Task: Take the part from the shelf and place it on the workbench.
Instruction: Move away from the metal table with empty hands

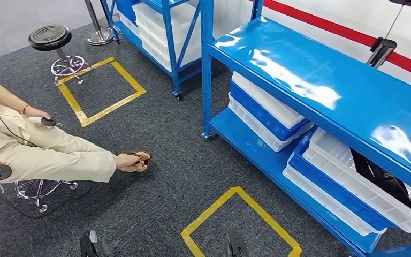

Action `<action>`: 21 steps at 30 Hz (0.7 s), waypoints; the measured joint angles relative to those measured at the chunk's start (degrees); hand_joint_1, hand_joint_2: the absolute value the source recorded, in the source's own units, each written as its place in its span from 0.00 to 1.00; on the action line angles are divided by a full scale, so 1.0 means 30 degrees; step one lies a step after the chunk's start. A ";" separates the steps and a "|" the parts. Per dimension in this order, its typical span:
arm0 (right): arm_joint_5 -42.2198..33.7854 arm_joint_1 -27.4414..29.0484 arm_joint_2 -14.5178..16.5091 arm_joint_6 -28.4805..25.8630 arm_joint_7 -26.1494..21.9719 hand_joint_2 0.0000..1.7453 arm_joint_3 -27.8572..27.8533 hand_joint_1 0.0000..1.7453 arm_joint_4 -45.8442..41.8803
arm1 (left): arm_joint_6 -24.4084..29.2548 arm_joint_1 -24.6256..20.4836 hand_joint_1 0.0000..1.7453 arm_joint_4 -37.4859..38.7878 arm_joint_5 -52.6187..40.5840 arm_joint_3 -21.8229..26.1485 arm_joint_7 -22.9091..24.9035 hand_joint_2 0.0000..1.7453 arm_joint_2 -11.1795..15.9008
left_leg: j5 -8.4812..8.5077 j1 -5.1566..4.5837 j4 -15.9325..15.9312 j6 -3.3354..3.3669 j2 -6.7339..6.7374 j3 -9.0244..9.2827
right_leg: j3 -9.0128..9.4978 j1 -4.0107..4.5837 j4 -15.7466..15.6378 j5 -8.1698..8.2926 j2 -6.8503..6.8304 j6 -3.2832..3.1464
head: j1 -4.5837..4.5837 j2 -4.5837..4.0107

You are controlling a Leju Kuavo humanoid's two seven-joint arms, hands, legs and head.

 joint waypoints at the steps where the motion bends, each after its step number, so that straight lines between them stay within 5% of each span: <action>1: -0.0011 0.0011 -0.0004 -0.0005 0.0000 0.00 0.0002 0.00 0.0000 | 0.0000 0.0005 0.00 0.0000 0.0022 -0.0040 0.0004 0.00 0.0005 | 0.0545 0.0012 -0.0633 0.0038 -0.0052 0.0263 | 0.0012 0.0011 0.0019 0.0004 0.0237 0.0004 | 0.0002 0.0000; 4: -0.0022 -0.0025 0.0024 -0.0011 0.0000 0.00 0.0016 0.00 -0.0004 | 0.0000 -0.0009 0.00 0.0000 0.0093 -0.0140 0.0011 0.00 0.0016 | 0.2314 0.0097 -0.4358 0.0172 -0.1064 0.2035 | -0.0019 0.0091 0.0135 0.0038 0.0883 0.0087 | 0.0004 0.0000; 6: -0.0027 -0.0037 0.0036 -0.0016 -0.0005 0.00 0.0025 0.00 -0.0015 | 0.0002 -0.0014 0.00 0.0000 0.0120 -0.0166 0.0015 0.00 0.0027 | 0.2504 0.0052 -0.5228 0.0278 -0.1451 0.2390 | -0.0194 0.0137 0.0163 0.0126 0.1189 0.0269 | 0.0006 0.0000; 8: -0.0053 -0.0011 0.0027 -0.0029 -0.0011 0.00 0.0029 0.00 -0.0022 | 0.0002 -0.0027 0.00 -0.0005 0.0138 -0.0206 0.0016 0.00 0.0007 | 0.2685 -0.0016 -0.5371 0.0536 -0.1023 0.2386 | -0.0428 0.0116 0.0147 0.0229 0.1378 0.0532 | 0.0004 0.0000; 10: -0.0098 -0.0009 0.0013 -0.0038 -0.0024 0.00 0.0029 0.00 -0.0022 | -0.0007 -0.0058 0.00 -0.0016 0.0146 -0.0264 0.0020 0.00 -0.0033 | 0.2924 -0.0013 -0.5686 0.0854 -0.0558 0.2456 | -0.0947 0.0156 0.0894 -0.0148 0.0744 0.0599 | 0.0037 0.0000; 12: -0.0133 -0.0024 -0.0002 -0.0040 -0.0049 0.00 0.0029 0.00 -0.0022 | -0.0013 -0.0047 0.00 -0.0022 0.0148 -0.0319 0.0031 0.00 -0.0048 | 0.3027 -0.0042 -0.5827 0.1004 -0.0045 0.2460 | -0.2023 0.0165 0.3020 -0.1178 -0.0200 0.0466 | 0.0104 0.0000; 15: -0.0200 0.0060 -0.0051 -0.0040 -0.0087 0.00 0.0029 0.00 -0.0022 | -0.0011 0.0001 0.00 -0.0022 0.0162 -0.0377 0.0040 0.00 -0.0033 | 0.3023 -0.0073 -0.5814 0.1008 0.0792 0.2375 | -0.3335 0.0029 0.5918 -0.2212 -0.0589 0.0650 | 0.0138 0.0000; 16: -0.0239 0.0094 -0.0078 -0.0038 -0.0098 0.00 0.0029 0.00 -0.0022 | -0.0013 0.0000 0.00 -0.0022 0.0168 -0.0408 0.0040 0.00 -0.0033 | 0.3011 -0.0065 -0.5806 0.0983 0.1020 0.2366 | -0.3020 -0.0025 0.5479 -0.1995 -0.0671 0.0842 | 0.0144 0.0000; 18: -0.0301 0.0110 -0.0133 -0.0035 -0.0126 0.00 0.0029 0.00 -0.0022 | -0.0016 -0.0006 0.00 -0.0022 0.0184 -0.0495 0.0042 0.00 -0.0038 | 0.2940 -0.0037 -0.5748 0.0863 0.1415 0.2402 | -0.1384 -0.0142 0.2709 -0.1108 -0.1252 0.1196 | 0.0146 0.0000; 21: -0.0339 0.0077 -0.0135 -0.0005 -0.0168 0.00 0.0029 0.00 -0.0026 | -0.0020 -0.0038 0.00 -0.0042 0.0201 -0.0592 0.0047 0.00 -0.0036 | 0.2746 -0.0144 -0.5600 0.0497 0.1876 0.2498 | 0.0110 -0.0064 0.0145 -0.0420 -0.2046 0.1059 | 0.0095 0.0000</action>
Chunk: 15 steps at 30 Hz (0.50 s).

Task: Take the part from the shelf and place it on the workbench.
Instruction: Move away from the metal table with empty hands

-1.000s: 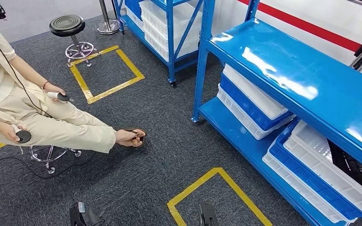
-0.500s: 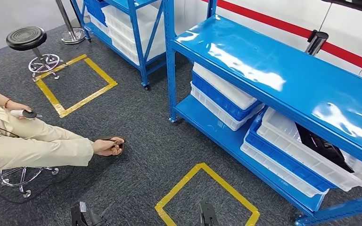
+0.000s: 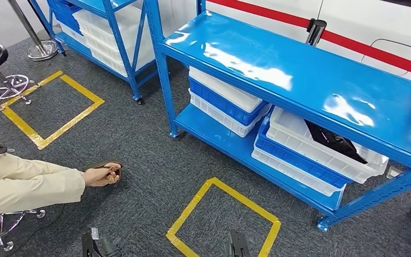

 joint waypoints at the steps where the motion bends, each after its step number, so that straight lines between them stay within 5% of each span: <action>1: -0.0013 0.0008 0.0002 0.0016 -0.0009 0.00 0.0000 0.00 -0.0002 | 0.0000 -0.0011 0.00 -0.0007 0.0004 -0.0020 0.0002 0.00 -0.0002 | -0.0039 -0.0019 0.0006 -0.0117 0.0153 0.0042 | -0.0028 0.0066 0.0040 0.0015 0.0144 -0.0158 | -0.0027 0.0000; 2: -0.0025 0.0015 0.0000 0.0027 -0.0015 0.00 0.0000 0.00 -0.0004 | -0.0002 -0.0023 0.00 -0.0013 0.0009 -0.0046 0.0004 0.00 -0.0009 | -0.0078 0.0026 0.0023 -0.0228 0.0286 0.0075 | -0.0058 0.0021 0.0030 0.0047 0.0385 -0.0328 | -0.0051 0.0000; 4: -0.0049 0.0024 -0.0013 0.0038 -0.0022 0.00 0.0000 0.00 -0.0004 | -0.0007 -0.0058 0.00 -0.0038 0.0040 -0.0090 0.0006 0.00 -0.0020 | -0.0488 0.0149 0.0445 -0.0449 -0.0164 -0.0042 | -0.0053 -0.0086 0.0008 0.0105 0.0803 -0.0579 | -0.0093 0.0000; 7: -0.0091 0.0007 0.0004 0.0044 -0.0029 0.00 0.0000 0.00 -0.0004 | -0.0009 -0.0014 0.00 -0.0060 0.0089 -0.0117 0.0013 0.00 -0.0002 | -0.2304 0.0228 0.3728 -0.0602 -0.1569 -0.1527 | -0.0062 -0.0081 -0.0005 0.0174 0.1416 -0.0892 | -0.0142 0.0000; 9: -0.0095 0.0039 0.0007 0.0051 -0.0027 0.00 0.0000 0.00 -0.0002 | -0.0004 0.0066 0.00 -0.0060 0.0109 -0.0113 0.0024 0.00 0.0033 | -0.2810 0.0221 0.5628 -0.0561 -0.1818 -0.2563 | -0.0070 0.0032 0.0007 0.0192 0.1911 -0.0972 | -0.0142 0.0000; 11: -0.0097 0.0066 0.0000 0.0051 -0.0027 0.00 0.0000 0.00 0.0000 | -0.0005 0.0087 0.00 -0.0060 0.0113 -0.0115 0.0027 0.00 0.0049 | -0.1820 0.0219 0.4683 -0.0395 -0.1961 -0.2265 | -0.0036 0.0105 0.0021 0.0202 0.2433 -0.0985 | -0.0142 0.0000; 13: -0.0108 0.0054 0.0020 0.0069 -0.0029 0.00 0.0000 0.00 -0.0002 | -0.0009 0.0075 0.00 -0.0060 0.0113 -0.0119 0.0027 0.00 0.0066 | -0.0479 0.0219 0.1984 -0.0134 -0.2726 -0.1031 | -0.0016 0.0168 0.0048 0.0210 0.2896 -0.0961 | -0.0135 0.0000; 15: -0.0137 0.0036 0.0042 0.0098 -0.0029 0.00 0.0000 0.00 -0.0004 | -0.0018 0.0061 0.00 -0.0060 0.0118 -0.0121 0.0027 0.00 0.0089 | -0.0007 0.0151 0.0455 0.0028 -0.3320 -0.0337 | -0.0112 0.0163 0.0066 0.0255 0.3248 -0.0860 | -0.0130 0.0000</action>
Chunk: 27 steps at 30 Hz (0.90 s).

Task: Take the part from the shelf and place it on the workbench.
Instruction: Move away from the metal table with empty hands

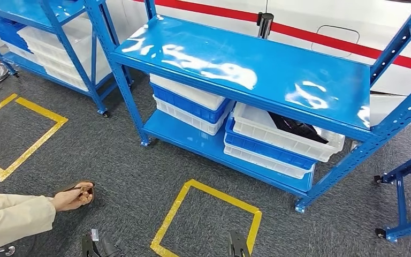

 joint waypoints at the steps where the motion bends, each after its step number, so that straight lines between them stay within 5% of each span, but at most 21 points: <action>1: -0.0014 0.0001 0.0005 0.0013 0.0000 0.00 0.0000 0.00 0.0000 | -0.0007 -0.0007 0.00 -0.0002 0.0009 -0.0004 0.0000 0.00 0.0009 | -0.0034 -0.0062 -0.0118 0.0045 0.0007 0.0033 | -0.0073 -0.0021 -0.0010 0.0044 0.0153 0.0105 | -0.0004 0.0000; 2: -0.0027 0.0012 0.0003 0.0018 0.0000 0.00 0.0000 0.00 0.0000 | -0.0016 -0.0018 0.00 -0.0007 0.0020 -0.0009 0.0000 0.00 -0.0002 | 0.0023 -0.0110 -0.0188 0.0103 0.0228 0.0051 | -0.0181 -0.0054 -0.0066 0.0100 0.0321 0.0230 | -0.0009 0.0000; 4: -0.0051 0.0036 -0.0018 0.0027 -0.0002 0.00 0.0000 0.00 0.0000 | -0.0040 -0.0052 0.00 -0.0026 0.0036 -0.0044 0.0000 0.00 -0.0040 | 0.0230 -0.0100 -0.0507 0.0275 0.0649 0.0184 | -0.0473 -0.0012 0.0294 -0.0045 -0.0099 0.0375 | 0.0013 0.0000; 7: -0.0091 -0.0015 -0.0066 0.0049 -0.0013 0.00 0.0000 0.00 0.0000 | -0.0100 -0.0034 0.00 -0.0036 0.0040 -0.0100 0.0005 0.00 -0.0078 | 0.0393 -0.0075 -0.0809 0.0487 0.1436 0.0276 | -0.2018 0.0005 0.3300 -0.1412 -0.1447 0.0247 | 0.0120 0.0000; 9: -0.0109 0.0029 -0.0104 0.0098 -0.0020 0.00 0.0000 0.00 0.0000 | -0.0108 0.0001 0.00 -0.0036 0.0044 -0.0108 0.0011 0.00 -0.0069 | 0.0380 -0.0091 -0.0801 0.0509 0.1992 0.0229 | -0.3031 -0.0113 0.5354 -0.2096 -0.1714 0.0374 | 0.0140 0.0000; 10: -0.0115 0.0069 -0.0135 0.0122 -0.0024 0.00 0.0000 0.00 0.0000 | -0.0109 0.0005 0.00 -0.0035 0.0049 -0.0115 0.0013 0.00 -0.0067 | 0.0366 -0.0081 -0.0792 0.0490 0.2232 0.0214 | -0.3045 -0.0189 0.5479 -0.2055 -0.1804 0.0552 | 0.0140 0.0000; 12: -0.0135 0.0106 -0.0213 0.0146 -0.0031 0.00 0.0000 0.00 0.0000 | -0.0128 0.0002 0.00 -0.0035 0.0080 -0.0153 0.0011 0.00 -0.0067 | 0.0289 -0.0033 -0.0709 0.0369 0.2653 0.0222 | -0.1894 -0.0360 0.3505 -0.1270 -0.2235 0.1009 | 0.0144 0.0000; 14: -0.0195 0.0064 -0.0253 0.0175 -0.0044 0.00 0.0004 0.00 0.0000 | -0.0159 -0.0005 0.00 -0.0040 0.0153 -0.0208 0.0004 0.00 -0.0060 | 0.0113 -0.0079 -0.0504 0.0103 0.3001 0.0224 | -0.0441 -0.0385 0.0918 -0.0527 -0.3092 0.1189 | 0.0169 0.0000; 16: -0.0289 0.0035 -0.0260 0.0206 -0.0053 0.00 0.0007 0.00 0.0000 | -0.0193 -0.0010 0.00 -0.0044 0.0224 -0.0286 -0.0007 0.00 -0.0056 | -0.0018 -0.0157 -0.0372 -0.0154 0.3303 0.0247 | 0.0026 -0.0286 0.0040 -0.0336 -0.3374 0.0964 | 0.0125 0.0000; 18: -0.0377 0.0064 -0.0280 0.0217 -0.0056 0.00 0.0007 0.00 0.0000 | -0.0221 -0.0022 0.00 -0.0047 0.0290 -0.0399 -0.0018 0.00 -0.0071 | -0.0088 -0.0077 -0.0366 -0.0354 0.3548 0.0322 | -0.0015 -0.0314 0.0061 -0.0274 -0.2930 0.0658 | 0.0053 0.0000; 21: -0.0494 0.0067 -0.0293 0.0217 -0.0095 0.00 0.0009 0.00 0.0000 | -0.0244 -0.0050 0.00 -0.0055 0.0386 -0.0536 -0.0022 0.00 -0.0069 | -0.1223 0.0125 0.1166 -0.0621 0.2429 -0.0245 | 0.0039 -0.0481 0.0013 -0.0181 -0.2415 0.0234 | 0.0004 0.0000; 24: -0.0512 0.0076 -0.0262 0.0215 -0.0107 0.00 0.0082 0.00 0.0000 | -0.0233 0.0023 0.00 -0.0051 0.0488 -0.0563 -0.0022 0.00 0.0002 | -0.2806 0.0155 0.4846 -0.0686 0.1498 -0.2064 | 0.0031 -0.0323 0.0020 -0.0171 -0.2027 0.0036 | -0.0027 0.0000; 25: -0.0494 0.0084 -0.0257 0.0213 -0.0106 0.00 0.0126 0.00 0.0000 | -0.0224 0.0051 0.00 -0.0051 0.0543 -0.0566 -0.0022 0.00 0.0031 | -0.2731 0.0155 0.5251 -0.0657 0.1457 -0.2348 | 0.0035 -0.0276 0.0023 -0.0164 -0.1892 0.0018 | -0.0025 0.0000; 27: -0.0444 0.0079 -0.0257 0.0204 -0.0102 0.00 0.0220 0.00 0.0000 | -0.0217 0.0075 0.00 -0.0053 0.0652 -0.0575 -0.0022 0.00 0.0093 | -0.1558 0.0154 0.3740 -0.0513 0.1439 -0.1755 | 0.0077 -0.0233 0.0026 -0.0157 -0.1668 0.0008 | -0.0027 0.0000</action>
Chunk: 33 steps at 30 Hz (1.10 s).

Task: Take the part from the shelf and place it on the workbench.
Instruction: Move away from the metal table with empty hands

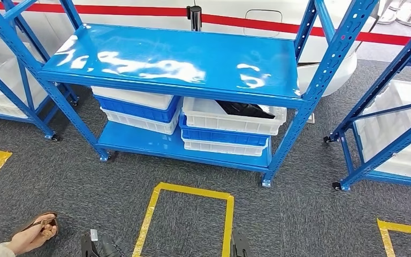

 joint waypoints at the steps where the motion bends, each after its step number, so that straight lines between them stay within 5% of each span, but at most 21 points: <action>1: 0.0018 -0.0009 0.0007 -0.0005 0.0000 0.00 0.0044 0.00 0.0000 | -0.0002 -0.0004 0.00 -0.0002 0.0035 -0.0004 0.0000 0.00 0.0031 | 0.0689 -0.0002 -0.1413 0.0098 -0.0044 0.0656 | 0.0025 0.0008 0.0001 0.0001 0.0082 0.0006 | 0.0004 0.0000; 4: 0.0069 -0.0038 0.0029 -0.0036 0.0005 0.00 0.0135 0.00 0.0000 | -0.0007 -0.0016 0.00 -0.0004 0.0093 -0.0044 -0.0007 0.00 0.0069 | 0.1523 -0.0114 -0.3831 0.0211 -0.0142 0.1752 | -0.0055 0.0230 0.0061 -0.0040 0.0193 0.0085 | 0.0020 0.0000; 7: 0.0087 -0.0037 0.0013 -0.0066 0.0007 0.00 0.0182 0.00 0.0000 | -0.0007 -0.0005 0.00 -0.0004 0.0124 -0.0089 -0.0015 0.00 0.0065 | 0.1615 -0.0325 -0.3894 0.0177 -0.0142 0.1681 | -0.0172 0.0369 0.0106 -0.0045 0.0189 0.0202 | 0.0029 0.0000; 11: 0.0104 -0.0046 0.0006 -0.0086 0.0015 0.00 0.0242 0.00 0.0000 | -0.0007 -0.0004 0.00 -0.0005 0.0188 -0.0231 -0.0029 0.00 0.0071 | 0.1686 -0.0538 -0.3875 0.0418 -0.0148 0.1579 | -0.0211 0.0279 0.0057 0.0068 0.0186 0.0395 | 0.0020 0.0000; 14: 0.0111 -0.0048 -0.0009 -0.0095 0.0113 0.00 0.0301 0.00 0.0000 | -0.0009 -0.0002 0.00 -0.0005 0.0365 -0.0253 -0.0055 0.75 0.0071 | 0.1714 -0.0575 -0.3874 0.0491 -0.0146 0.1555 | -0.0209 0.0243 0.0002 0.0112 0.0186 0.0463 | 0.0022 0.0000; 15: 0.0089 -0.0049 -0.0013 -0.0093 0.0184 0.00 0.0335 0.00 0.0000 | -0.0016 0.0000 0.00 -0.0005 0.0472 -0.0255 -0.0071 0.75 0.0071 | 0.1719 -0.0589 -0.3873 0.0504 -0.0146 0.1551 | -0.0209 0.0229 -0.0006 0.0120 0.0186 0.0474 | 0.0022 0.0000; 16: 0.0053 -0.0050 -0.0016 -0.0091 0.0270 0.25 0.0379 0.00 0.0000 | -0.0026 0.0002 0.00 -0.0005 0.0596 -0.0260 -0.0091 0.50 0.0071 | 0.1723 -0.0605 -0.3872 0.0520 -0.0146 0.1548 | -0.0209 0.0215 -0.0009 0.0124 0.0186 0.0481 | 0.0022 0.0000; 18: -0.0047 -0.0054 -0.0025 -0.0146 0.0372 0.75 0.0479 0.00 0.0000 | -0.0042 0.0009 0.00 -0.0005 0.0849 -0.0282 -0.0159 0.50 0.0076 | 0.1723 -0.0627 -0.3871 0.0537 -0.0147 0.1547 | -0.0210 0.0198 -0.0010 0.0128 0.0186 0.0487 | 0.0020 0.0000; 19: -0.0102 -0.0057 -0.0033 -0.0243 0.0397 1.00 0.0528 0.00 0.0000 | -0.0033 0.0017 0.00 -0.0005 0.1010 -0.0317 -0.0215 0.75 0.0082 | 0.1722 -0.0631 -0.3870 0.0542 -0.0147 0.1546 | -0.0210 0.0196 -0.0011 0.0130 0.0186 0.0490 | 0.0020 0.0000; 20: -0.0142 -0.0062 -0.0045 -0.0390 0.0401 1.00 0.0585 0.00 0.0000 | -0.0004 0.0030 0.00 -0.0005 0.1177 -0.0384 -0.0292 1.00 0.0089 | 0.1722 -0.0631 -0.3870 0.0543 -0.0147 0.1546 | -0.0211 0.0196 -0.0011 0.0132 0.0186 0.0494 | 0.0020 0.0000; 23: -0.0135 -0.0086 -0.0146 -0.0785 0.0459 0.25 0.0813 0.00 0.0000 | 0.0175 0.0090 0.00 -0.0007 0.1565 -0.0705 -0.0568 1.00 0.0107 | 0.1722 -0.0629 -0.3868 0.0545 -0.0146 0.1547 | -0.0220 0.0195 -0.0012 0.0138 0.0186 0.0502 | 0.0020 0.0000; 24: -0.0106 -0.0092 -0.0206 -0.0798 0.0518 0.25 0.0911 0.00 0.0000 | 0.0240 0.0113 0.00 -0.0013 0.1598 -0.0822 -0.0703 1.00 0.0113 | 0.1722 -0.0627 -0.3868 0.0545 -0.0146 0.1547 | -0.0224 0.0194 -0.0013 0.0138 0.0186 0.0502 | 0.0020 0.0000; 27: -0.0267 -0.0080 -0.0455 -0.0803 0.0470 1.00 0.1164 0.00 0.0000 | 0.0366 0.0401 0.00 -0.0057 0.1362 -0.1300 -0.1384 1.00 0.0144 | 0.1711 -0.0619 -0.3871 0.0551 -0.0141 0.1543 | -0.0227 0.0185 -0.0012 0.0136 0.0187 0.0503 | 0.0020 0.0000; 33: -0.0294 0.0968 -0.1297 0.0175 -0.0086 1.00 0.0520 0.00 -0.0067 | -0.0395 0.3703 0.00 -0.0128 0.0762 -0.3357 -0.3503 1.00 0.0890 | 0.1621 -0.0582 -0.3873 0.0572 -0.0054 0.1596 | -0.0257 0.0155 -0.0010 0.0083 0.0249 0.0549 | 0.0018 0.0000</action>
